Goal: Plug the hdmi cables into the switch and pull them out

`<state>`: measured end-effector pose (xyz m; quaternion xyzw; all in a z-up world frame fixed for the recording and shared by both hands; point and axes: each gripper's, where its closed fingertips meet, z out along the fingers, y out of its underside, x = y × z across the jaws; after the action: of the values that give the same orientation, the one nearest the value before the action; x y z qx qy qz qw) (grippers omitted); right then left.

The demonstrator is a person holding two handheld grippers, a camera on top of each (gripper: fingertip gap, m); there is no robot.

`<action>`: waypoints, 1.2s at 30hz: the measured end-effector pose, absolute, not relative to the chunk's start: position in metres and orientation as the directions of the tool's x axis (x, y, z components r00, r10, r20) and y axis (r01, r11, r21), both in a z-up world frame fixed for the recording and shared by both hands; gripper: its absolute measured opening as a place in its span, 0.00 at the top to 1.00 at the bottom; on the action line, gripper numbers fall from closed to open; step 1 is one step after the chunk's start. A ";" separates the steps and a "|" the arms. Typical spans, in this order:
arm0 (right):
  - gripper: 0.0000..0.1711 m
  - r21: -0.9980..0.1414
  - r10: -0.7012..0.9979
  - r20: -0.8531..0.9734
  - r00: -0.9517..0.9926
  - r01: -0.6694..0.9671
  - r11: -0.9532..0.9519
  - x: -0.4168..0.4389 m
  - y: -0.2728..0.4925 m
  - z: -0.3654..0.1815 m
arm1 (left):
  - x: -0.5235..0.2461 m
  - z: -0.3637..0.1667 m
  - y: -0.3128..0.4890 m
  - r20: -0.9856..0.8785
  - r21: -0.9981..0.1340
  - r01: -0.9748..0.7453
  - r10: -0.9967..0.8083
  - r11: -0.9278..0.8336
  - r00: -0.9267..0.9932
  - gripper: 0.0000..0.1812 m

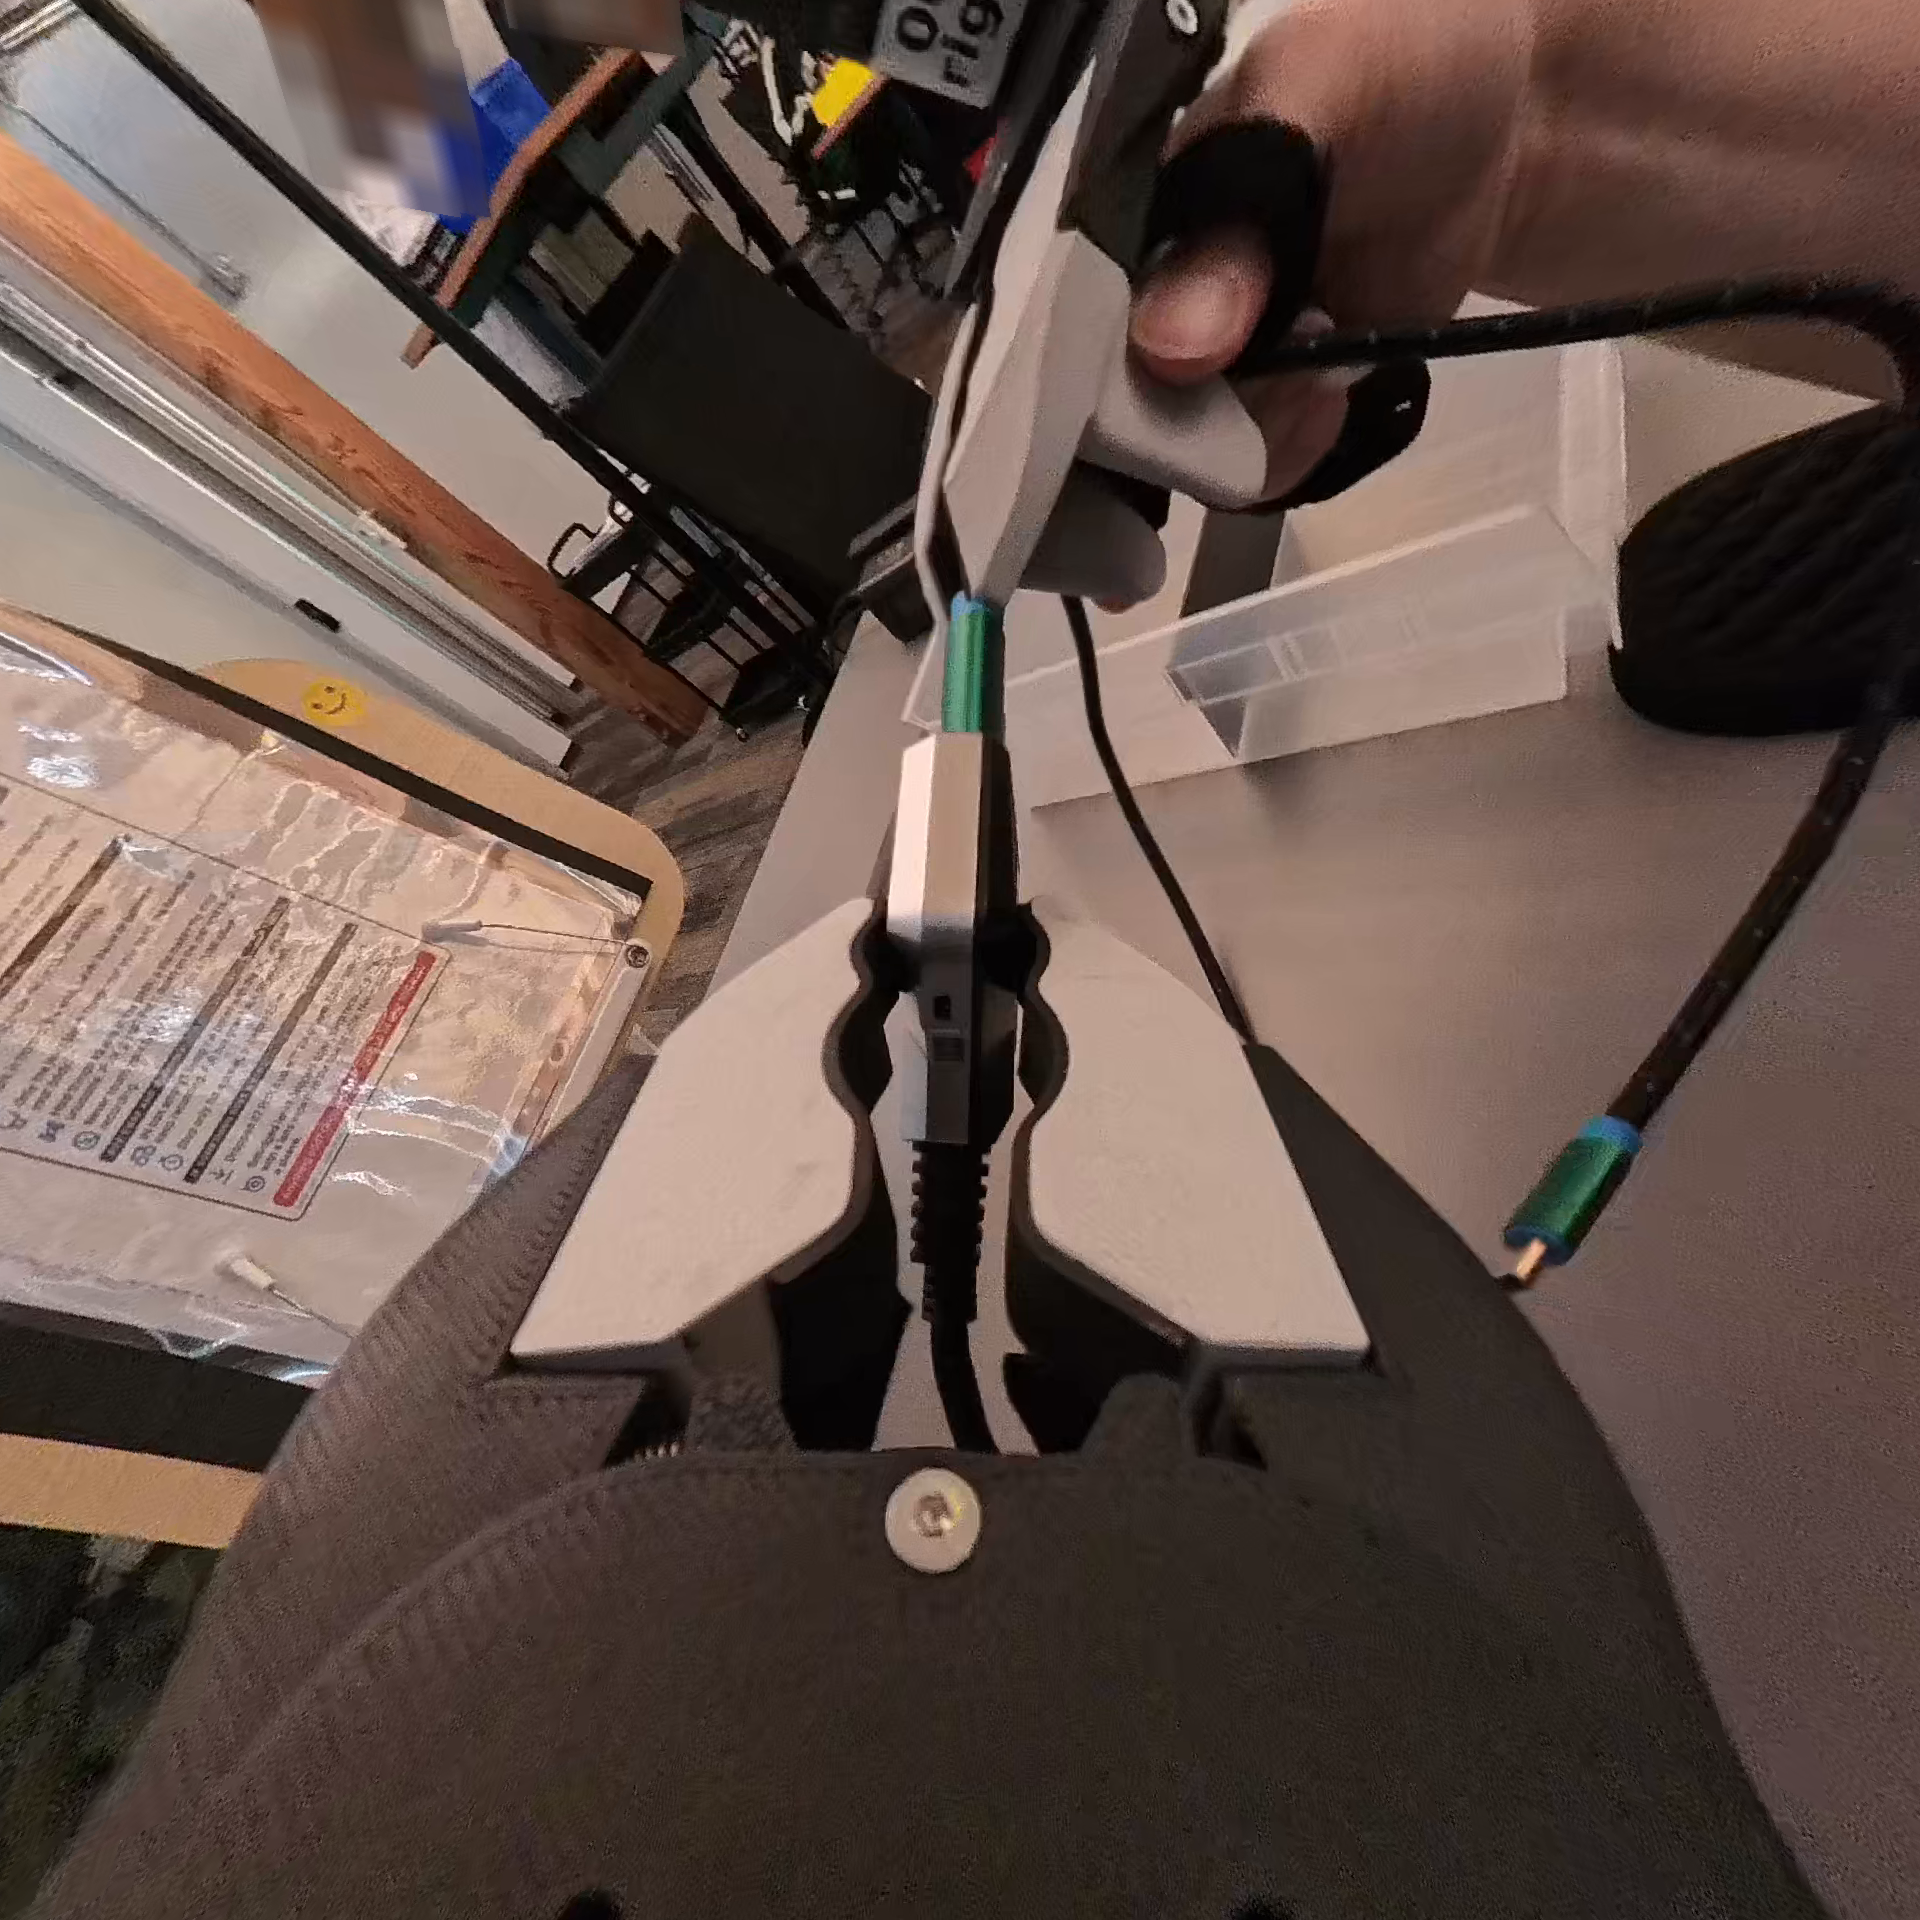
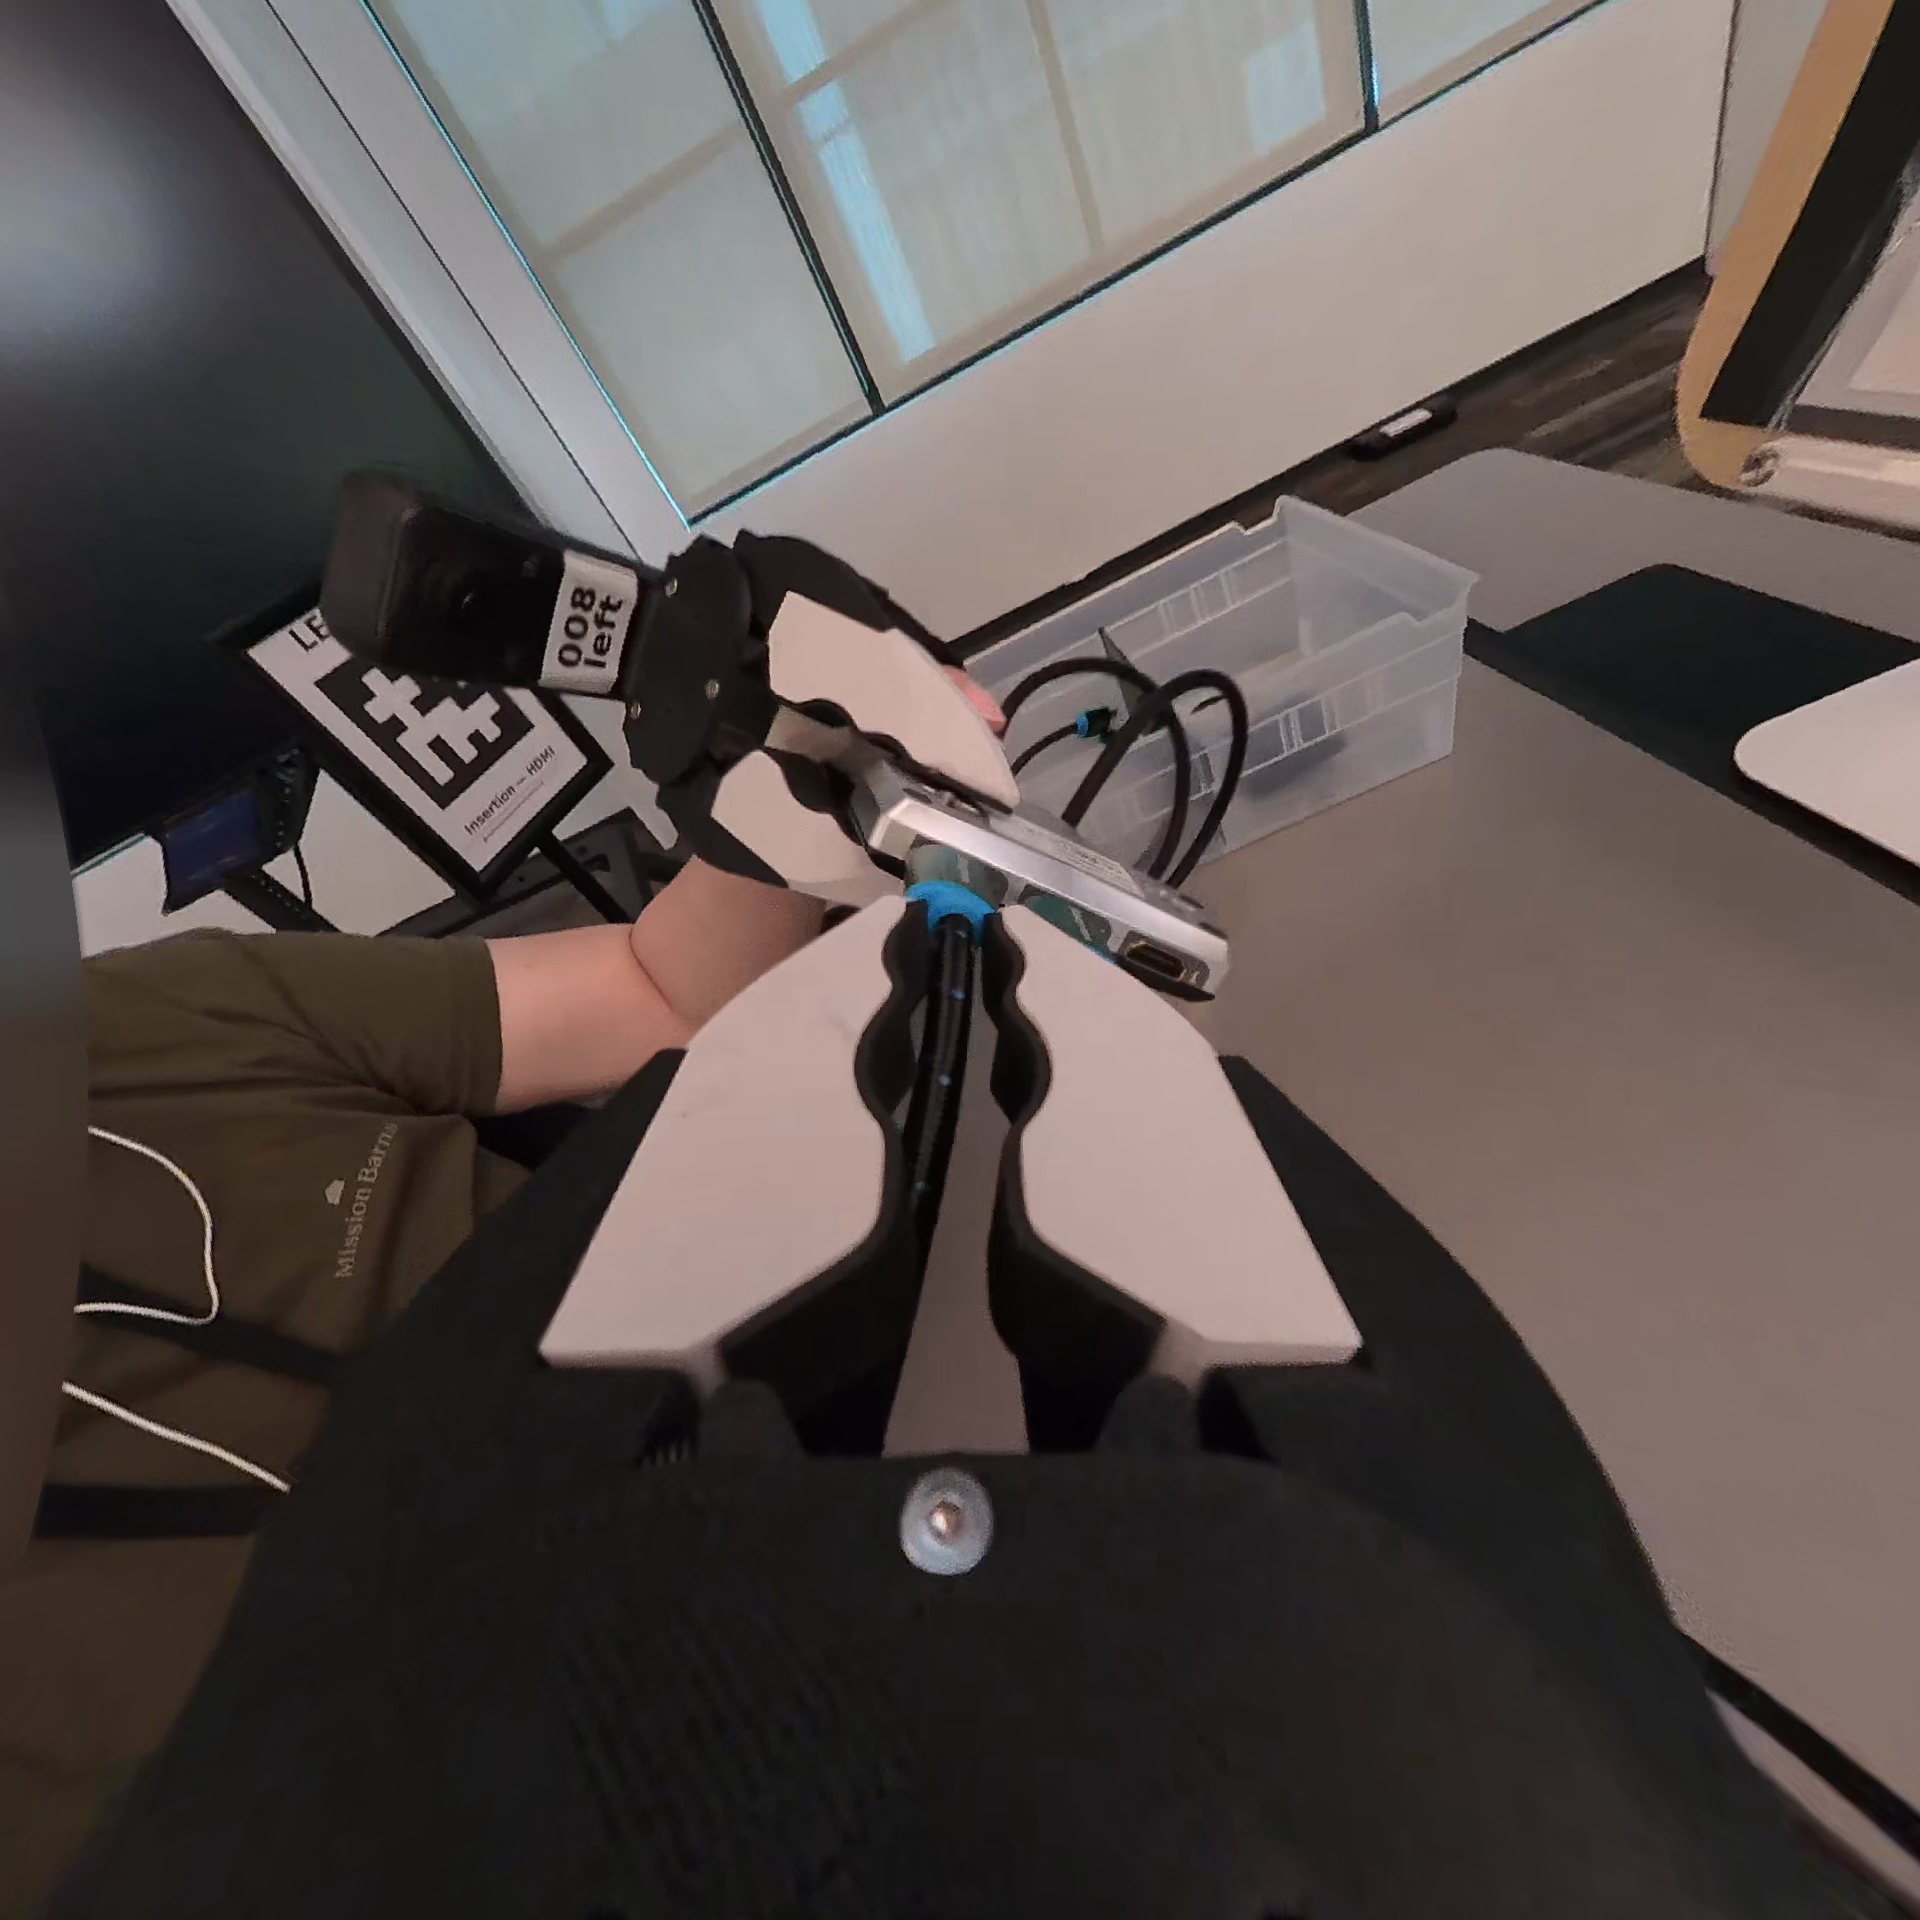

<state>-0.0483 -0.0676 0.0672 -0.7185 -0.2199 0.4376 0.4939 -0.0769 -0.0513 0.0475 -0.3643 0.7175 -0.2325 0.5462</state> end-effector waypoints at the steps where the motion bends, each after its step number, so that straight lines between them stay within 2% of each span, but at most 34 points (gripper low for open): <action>1: 0.94 -0.905 0.751 -0.405 0.522 -0.107 -0.413 -0.049 -0.068 0.066 | -0.077 0.047 -0.051 -0.615 -0.729 -0.272 -0.776 0.628 -0.143 0.88; 11: 0.94 -0.892 0.734 -0.437 0.520 -0.145 -0.428 -0.049 -0.061 0.064 | -0.078 0.044 -0.045 -0.610 -0.720 -0.318 -0.781 0.617 -0.132 0.88; 17: 0.91 -0.887 0.751 -0.424 0.506 -0.064 -0.457 -0.051 -0.073 0.070 | -0.079 0.050 -0.052 -0.452 -0.810 -0.306 -0.865 0.501 -0.218 0.88; 22: 0.89 -0.939 0.764 -0.125 0.633 0.172 -0.297 -0.043 -0.088 0.076 | -0.089 0.052 -0.054 -0.376 -0.846 -0.289 -0.885 0.449 -0.274 0.88; 25: 0.88 -0.938 0.745 0.212 0.633 0.345 -0.025 -0.048 -0.100 0.100 | -0.094 0.051 -0.054 -0.247 -0.882 -0.314 -0.913 0.350 -0.325 0.88; 27: 0.86 -0.859 0.666 0.482 0.569 0.458 0.231 -0.060 -0.114 0.119 | -0.097 0.048 -0.054 -0.181 -0.891 -0.337 -0.919 0.304 -0.351 0.88; 29: 0.86 -0.730 0.520 0.681 0.515 0.528 0.433 -0.070 -0.126 0.133 | -0.097 0.045 -0.058 -0.164 -0.893 -0.335 -0.910 0.301 -0.381 0.88; 31: 0.86 -0.698 0.507 0.713 0.484 0.564 0.442 -0.076 -0.126 0.129 | -0.097 0.043 -0.063 -0.169 -0.886 -0.339 -0.901 0.317 -0.399 0.88; 36: 0.87 -0.799 0.671 0.558 0.488 0.534 0.276 -0.075 -0.106 0.096 | -0.096 0.040 -0.071 -0.240 -0.856 -0.339 -0.882 0.389 -0.407 0.88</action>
<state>-0.0755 -0.1063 0.0962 -0.5990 -0.5029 0.0554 0.6206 -0.0956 -0.0708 0.0403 -0.4066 0.7506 -0.3741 0.3624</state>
